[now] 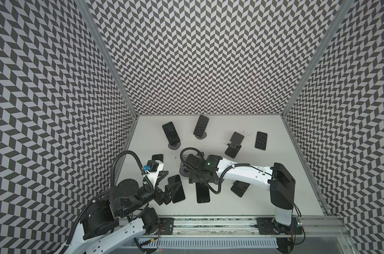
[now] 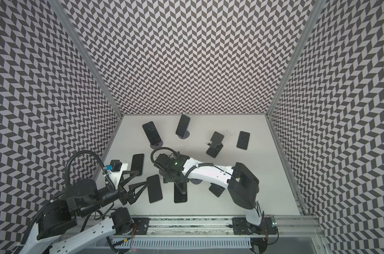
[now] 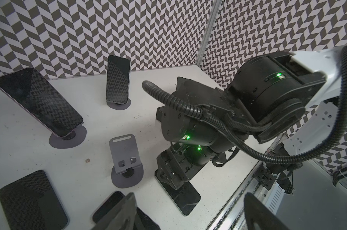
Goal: Remove the phone from the phone stand
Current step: Place the phone at the bottom-center of the table.
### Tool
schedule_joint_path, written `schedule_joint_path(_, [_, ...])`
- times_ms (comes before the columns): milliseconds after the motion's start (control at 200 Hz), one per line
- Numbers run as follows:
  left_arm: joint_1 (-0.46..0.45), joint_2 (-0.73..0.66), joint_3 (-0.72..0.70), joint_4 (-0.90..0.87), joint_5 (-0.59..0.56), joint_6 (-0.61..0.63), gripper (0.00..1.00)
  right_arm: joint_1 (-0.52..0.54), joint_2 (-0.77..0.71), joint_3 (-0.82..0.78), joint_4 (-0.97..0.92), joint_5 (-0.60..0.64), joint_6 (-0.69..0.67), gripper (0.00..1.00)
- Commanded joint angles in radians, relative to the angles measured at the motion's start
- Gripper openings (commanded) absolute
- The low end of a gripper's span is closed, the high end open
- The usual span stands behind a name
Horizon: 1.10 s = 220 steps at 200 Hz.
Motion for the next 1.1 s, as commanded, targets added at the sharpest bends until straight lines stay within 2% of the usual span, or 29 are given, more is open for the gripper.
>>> schedule_joint_path(0, [-0.003, 0.021, 0.012, -0.011, -0.018, 0.000, 0.85, -0.003, -0.039, 0.027, -0.008, 0.025, 0.009, 0.82])
schedule_joint_path(511, [-0.004, 0.052, 0.088, 0.011, -0.022, -0.040, 0.85, -0.003, -0.074, 0.065, -0.036, 0.028, 0.000, 0.82])
schedule_joint_path(1096, [-0.004, 0.092, 0.060, 0.106, -0.069, -0.078, 0.84, -0.029, -0.127, 0.090, -0.047, 0.082, -0.054, 0.82])
